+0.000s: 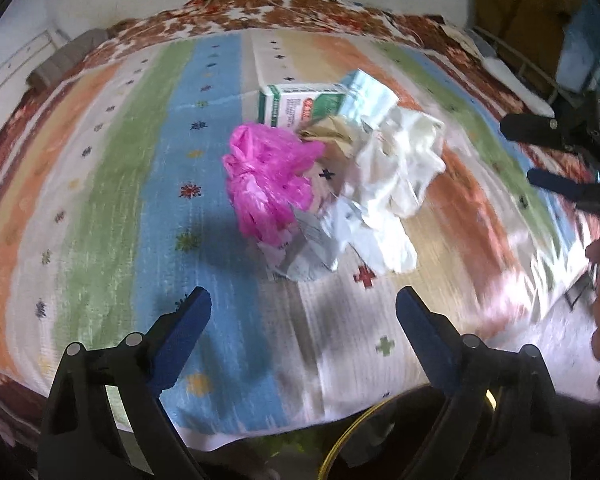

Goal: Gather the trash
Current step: 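Move both tools back to the pile, toward the white paper and white plastic bag, then grasp the white paper wrapper with the left tool while the right grasps the white plastic bag, then carry both items down over the bin and open both tools to release them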

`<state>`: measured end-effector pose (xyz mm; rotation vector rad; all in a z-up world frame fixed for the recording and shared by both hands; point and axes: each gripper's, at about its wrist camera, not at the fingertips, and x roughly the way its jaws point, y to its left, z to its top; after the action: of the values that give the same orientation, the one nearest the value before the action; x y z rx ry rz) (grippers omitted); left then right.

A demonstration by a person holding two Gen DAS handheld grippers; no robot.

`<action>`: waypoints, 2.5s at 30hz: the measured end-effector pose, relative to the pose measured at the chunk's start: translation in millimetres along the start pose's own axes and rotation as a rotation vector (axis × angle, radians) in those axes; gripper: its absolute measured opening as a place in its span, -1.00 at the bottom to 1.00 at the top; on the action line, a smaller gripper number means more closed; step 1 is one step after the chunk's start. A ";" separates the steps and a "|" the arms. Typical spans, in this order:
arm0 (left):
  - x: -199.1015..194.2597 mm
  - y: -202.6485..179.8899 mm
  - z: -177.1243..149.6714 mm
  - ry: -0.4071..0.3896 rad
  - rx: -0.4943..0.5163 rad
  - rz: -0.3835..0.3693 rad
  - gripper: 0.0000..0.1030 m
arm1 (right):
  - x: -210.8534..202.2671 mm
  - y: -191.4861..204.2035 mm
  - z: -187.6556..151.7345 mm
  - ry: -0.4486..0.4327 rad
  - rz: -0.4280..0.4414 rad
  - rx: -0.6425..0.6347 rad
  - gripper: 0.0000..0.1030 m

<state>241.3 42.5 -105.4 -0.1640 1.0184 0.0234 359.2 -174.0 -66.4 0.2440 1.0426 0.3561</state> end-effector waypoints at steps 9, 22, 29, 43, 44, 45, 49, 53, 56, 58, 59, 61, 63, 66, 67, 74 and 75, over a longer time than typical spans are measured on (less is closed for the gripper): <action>13.3 -4.3 7.4 -0.016 0.016 0.001 0.67 | 33.9 -15.3 22.0 0.028 0.019 0.087 0.82; 20.8 -10.9 21.2 -0.062 0.040 0.037 0.58 | 74.1 -28.3 44.5 0.070 0.072 0.217 0.47; 34.6 -11.8 22.9 -0.045 0.076 0.026 0.34 | 99.1 -44.0 44.3 0.115 0.056 0.255 0.04; 29.8 -9.1 26.7 -0.012 0.038 -0.030 -0.81 | 88.0 -31.8 49.4 0.126 0.085 0.165 -0.97; 26.9 -6.7 28.9 -0.010 0.016 -0.045 -0.83 | 85.9 -32.5 50.7 0.124 0.079 0.158 -0.97; 25.2 -5.7 30.0 -0.010 0.003 -0.054 -0.83 | 83.5 -32.7 51.1 0.123 0.071 0.151 -0.97; 14.5 -3.3 35.8 -0.019 -0.036 -0.083 -0.85 | 76.5 -30.5 50.0 0.123 0.060 0.121 -0.99; 2.5 -2.2 40.9 -0.030 -0.072 -0.110 -0.86 | 57.2 -20.0 48.4 0.105 0.030 0.065 -1.00; -8.9 -3.0 46.1 -0.049 -0.083 -0.129 -0.86 | 39.9 -5.0 48.4 0.079 -0.008 -0.022 -1.00; -16.4 -2.0 47.9 -0.060 -0.100 -0.152 -0.86 | 28.9 4.6 45.4 0.058 -0.039 -0.090 -1.00; -20.1 -1.9 48.3 -0.065 -0.106 -0.161 -0.86 | 22.3 10.1 43.1 0.046 -0.059 -0.130 -1.00; -25.9 -2.4 49.2 -0.076 -0.106 -0.167 -0.86 | 15.3 14.7 40.2 0.036 -0.075 -0.165 -1.00; -30.3 -2.0 48.9 -0.078 -0.110 -0.162 -0.86 | 7.5 16.8 36.4 0.026 -0.082 -0.183 -1.00; -35.6 3.2 48.5 -0.073 -0.141 -0.169 -0.87 | -1.5 18.3 29.4 0.023 -0.073 -0.183 -1.00; -38.1 4.1 48.2 -0.076 -0.146 -0.170 -0.87 | -5.0 20.1 26.8 0.021 -0.069 -0.184 -1.00; -50.1 4.9 44.5 -0.055 -0.157 -0.180 -0.87 | -26.8 41.9 6.0 -0.001 -0.066 -0.263 -1.00; -51.4 4.0 43.6 -0.047 -0.154 -0.174 -0.87 | -32.1 43.8 2.4 -0.005 -0.063 -0.275 -1.00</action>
<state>250.7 55.8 -39.9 -0.3902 0.9522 -0.0525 339.3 -146.7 -23.8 -0.0338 0.9815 0.4368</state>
